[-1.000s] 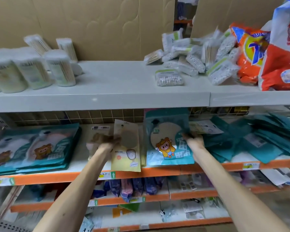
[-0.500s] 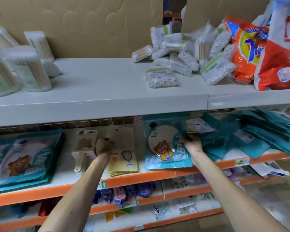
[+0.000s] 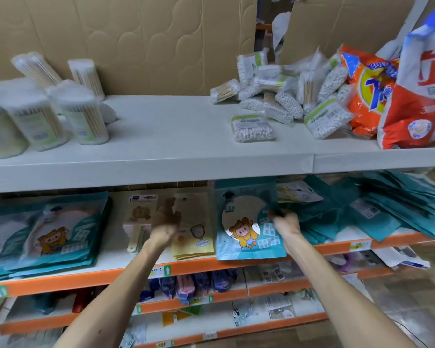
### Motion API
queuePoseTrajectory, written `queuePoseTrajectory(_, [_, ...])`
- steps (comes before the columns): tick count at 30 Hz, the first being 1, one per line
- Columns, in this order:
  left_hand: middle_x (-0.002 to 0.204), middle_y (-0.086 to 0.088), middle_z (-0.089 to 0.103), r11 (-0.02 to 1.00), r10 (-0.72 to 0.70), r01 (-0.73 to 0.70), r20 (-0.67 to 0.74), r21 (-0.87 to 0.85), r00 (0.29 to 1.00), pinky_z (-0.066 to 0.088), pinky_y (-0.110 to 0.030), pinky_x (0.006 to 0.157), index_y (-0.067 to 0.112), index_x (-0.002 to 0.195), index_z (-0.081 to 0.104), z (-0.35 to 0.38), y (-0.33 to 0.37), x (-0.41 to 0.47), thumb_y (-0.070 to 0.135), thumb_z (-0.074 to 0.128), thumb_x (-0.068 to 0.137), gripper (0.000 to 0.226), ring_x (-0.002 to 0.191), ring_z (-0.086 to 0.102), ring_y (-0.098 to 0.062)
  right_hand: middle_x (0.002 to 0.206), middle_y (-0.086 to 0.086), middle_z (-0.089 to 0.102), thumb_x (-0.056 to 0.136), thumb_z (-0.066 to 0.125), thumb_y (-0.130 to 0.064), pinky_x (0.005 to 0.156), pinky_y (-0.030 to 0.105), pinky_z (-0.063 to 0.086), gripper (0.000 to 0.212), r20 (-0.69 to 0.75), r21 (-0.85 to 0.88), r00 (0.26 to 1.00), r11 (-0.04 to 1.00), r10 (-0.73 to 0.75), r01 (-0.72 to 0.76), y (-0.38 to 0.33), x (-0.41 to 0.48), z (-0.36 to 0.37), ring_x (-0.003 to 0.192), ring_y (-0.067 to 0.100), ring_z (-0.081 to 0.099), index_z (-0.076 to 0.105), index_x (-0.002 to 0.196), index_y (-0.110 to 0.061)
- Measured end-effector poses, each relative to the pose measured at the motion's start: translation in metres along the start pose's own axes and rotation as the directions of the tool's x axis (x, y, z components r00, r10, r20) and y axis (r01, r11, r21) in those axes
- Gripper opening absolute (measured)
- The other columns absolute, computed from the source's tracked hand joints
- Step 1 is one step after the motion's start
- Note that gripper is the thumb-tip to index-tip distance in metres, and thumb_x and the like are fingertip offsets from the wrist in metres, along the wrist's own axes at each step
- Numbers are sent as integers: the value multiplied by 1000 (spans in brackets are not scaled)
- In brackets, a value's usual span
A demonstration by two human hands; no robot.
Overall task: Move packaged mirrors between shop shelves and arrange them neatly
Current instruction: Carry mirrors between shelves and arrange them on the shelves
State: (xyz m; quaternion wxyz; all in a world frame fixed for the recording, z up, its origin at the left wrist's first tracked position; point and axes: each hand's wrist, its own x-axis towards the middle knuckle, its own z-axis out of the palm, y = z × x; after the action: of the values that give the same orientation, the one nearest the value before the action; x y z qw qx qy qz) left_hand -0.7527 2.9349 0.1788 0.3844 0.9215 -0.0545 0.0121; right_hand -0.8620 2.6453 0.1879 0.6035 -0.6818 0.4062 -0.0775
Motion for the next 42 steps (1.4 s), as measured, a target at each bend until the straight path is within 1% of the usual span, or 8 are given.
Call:
queuePoseTrajectory(3, [143, -12, 49, 876, 347, -342, 48, 339, 937, 43, -43, 104, 14, 145, 41, -27, -1, -23, 1, 52, 92, 56, 129, 50, -33, 91, 14, 72, 86, 68, -21, 79, 54, 59, 13, 21, -5, 1000, 1000, 1, -1, -14, -25, -4, 82, 31, 72, 59, 96, -17])
queuePoseTrajectory(5, [147, -15, 45, 745, 467, -461, 116, 482, 877, 43, -46, 107, 11, 149, 36, -40, -12, -33, 0, 62, 85, 70, 134, 46, -33, 90, 13, 72, 85, 69, -19, 80, 54, 58, 10, 25, -20, 999, 1000, -23, 24, -20, -41, -8, 83, 32, 72, 62, 91, -14])
queuePoseTrajectory(12, [142, -8, 47, 579, 541, -463, 107, 671, 834, 40, -51, 102, 16, 140, 41, -94, -9, -100, 31, 51, 89, 55, 127, 48, -32, 88, 21, 72, 93, 62, -18, 74, 55, 57, 18, 63, -13, 994, 996, -92, 93, -27, -105, -19, 84, 38, 71, 67, 85, -3])
queuePoseTrajectory(14, [144, -3, 46, 576, 549, -462, 100, 675, 830, 36, -52, 106, 20, 142, 38, -105, -14, -118, 36, 63, 86, 63, 129, 45, -28, 88, 21, 72, 94, 61, -18, 71, 51, 58, 18, 72, -8, 992, 994, -106, 107, -24, -124, -22, 82, 36, 72, 65, 82, -4])
queuePoseTrajectory(20, [163, 3, 15, 600, 535, -477, 121, 643, 836, 17, -52, 120, 26, 154, 21, -127, -20, -180, 39, 54, 92, 71, 150, 12, -21, 88, 17, 72, 93, 62, -17, 63, 37, 55, 16, 100, 21, 984, 989, -150, 148, 0, -176, -24, 73, 26, 70, 65, 83, -5])
queuePoseTrajectory(26, [163, 3, 14, 578, 536, -469, 123, 667, 835, 17, -53, 119, 35, 153, 20, -163, -43, -255, 46, 41, 95, 63, 150, 11, -24, 90, 13, 73, 95, 61, -14, 67, 39, 61, 14, 203, 75, 974, 994, -96, 82, 40, -239, -6, 76, 23, 72, 65, 98, -2])
queuePoseTrajectory(38, [161, -1, 22, 646, 390, -305, 40, 700, 920, 23, -54, 116, 31, 150, 28, -268, -149, -270, 32, 59, 91, 67, 148, 21, -27, 93, 15, 74, 94, 63, -18, 81, 56, 58, 14, 301, 39, 950, 996, -87, 79, 28, -298, 110, 84, 30, 73, 65, 96, -5])
queuePoseTrajectory(42, [159, -1, 29, 654, 385, -291, 24, 698, 923, 29, -53, 114, 28, 149, 32, -311, -192, -243, 33, 61, 90, 66, 146, 26, -26, 93, 15, 72, 94, 62, -14, 69, 41, 60, 12, 274, 53, 959, 997, -68, 56, 12, -304, 171, 78, 27, 71, 65, 97, -2])
